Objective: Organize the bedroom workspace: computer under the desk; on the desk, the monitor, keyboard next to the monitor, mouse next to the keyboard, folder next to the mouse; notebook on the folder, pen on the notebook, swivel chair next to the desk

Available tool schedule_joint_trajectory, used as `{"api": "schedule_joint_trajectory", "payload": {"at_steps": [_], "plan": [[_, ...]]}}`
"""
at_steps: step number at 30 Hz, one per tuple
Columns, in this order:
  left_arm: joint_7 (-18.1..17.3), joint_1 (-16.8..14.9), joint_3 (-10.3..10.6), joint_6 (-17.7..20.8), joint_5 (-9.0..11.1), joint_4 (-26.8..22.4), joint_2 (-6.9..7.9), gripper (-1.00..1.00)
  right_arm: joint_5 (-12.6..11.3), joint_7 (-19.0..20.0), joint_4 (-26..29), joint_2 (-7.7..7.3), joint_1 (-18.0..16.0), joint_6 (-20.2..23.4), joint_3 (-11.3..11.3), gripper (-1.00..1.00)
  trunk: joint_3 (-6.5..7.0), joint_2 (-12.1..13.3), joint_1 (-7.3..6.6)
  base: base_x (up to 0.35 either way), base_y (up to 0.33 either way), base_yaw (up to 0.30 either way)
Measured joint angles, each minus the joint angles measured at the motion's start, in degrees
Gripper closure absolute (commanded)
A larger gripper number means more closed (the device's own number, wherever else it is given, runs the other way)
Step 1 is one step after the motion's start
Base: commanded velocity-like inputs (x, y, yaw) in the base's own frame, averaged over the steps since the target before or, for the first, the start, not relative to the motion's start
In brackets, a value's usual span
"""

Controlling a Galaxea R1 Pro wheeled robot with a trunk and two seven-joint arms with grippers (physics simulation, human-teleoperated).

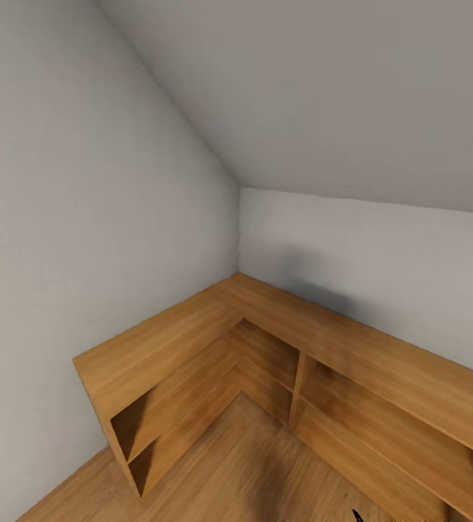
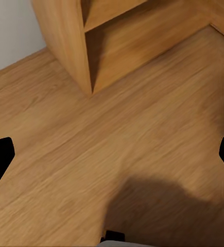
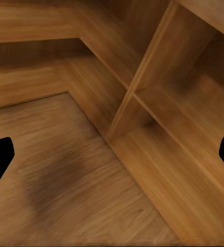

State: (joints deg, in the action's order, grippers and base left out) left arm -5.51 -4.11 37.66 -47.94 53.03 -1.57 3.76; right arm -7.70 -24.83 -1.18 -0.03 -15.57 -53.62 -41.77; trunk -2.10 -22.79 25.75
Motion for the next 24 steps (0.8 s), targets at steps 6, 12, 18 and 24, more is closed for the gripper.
{"api": "schedule_joint_trajectory", "payload": {"at_steps": [6, 12, 18, 24], "plan": [[0.0, 0.0, -0.1, 0.0, 0.0, 0.0, 0.0, -1.0, 0.0, 0.0, 0.0, 0.0, 0.0, 0.0, 0.0, -1.0, 0.0, 0.0, 0.0, 0.004, 0.002, -0.291], [0.0, 0.0, -0.1, -0.1, 0.0, 0.0, 0.0, -1.0, 0.0, 0.0, 0.0, 0.0, 0.0, 0.0, 0.0, -1.0, 0.0, 0.0, -0.01, 0.091, 0.075, -0.291], [0.0, 0.0, -0.1, -0.1, 0.0, 0.0, 0.02, -1.0, 0.0, 0.0, 0.0, 0.0, 0.0, 0.0, 0.0, -1.0, 0.0, 0.0, -0.01, 0.145, 0.1, -0.291], [0.0, 0.0, -0.1, -0.1, 0.0, 0.0, 0.04, -1.0, 0.0, 0.0, 0.0, 0.0, 0.0, 0.0, 0.0, -1.0, 0.0, 0.0, 0.0, 0.056, 0.145, -0.291]]}}
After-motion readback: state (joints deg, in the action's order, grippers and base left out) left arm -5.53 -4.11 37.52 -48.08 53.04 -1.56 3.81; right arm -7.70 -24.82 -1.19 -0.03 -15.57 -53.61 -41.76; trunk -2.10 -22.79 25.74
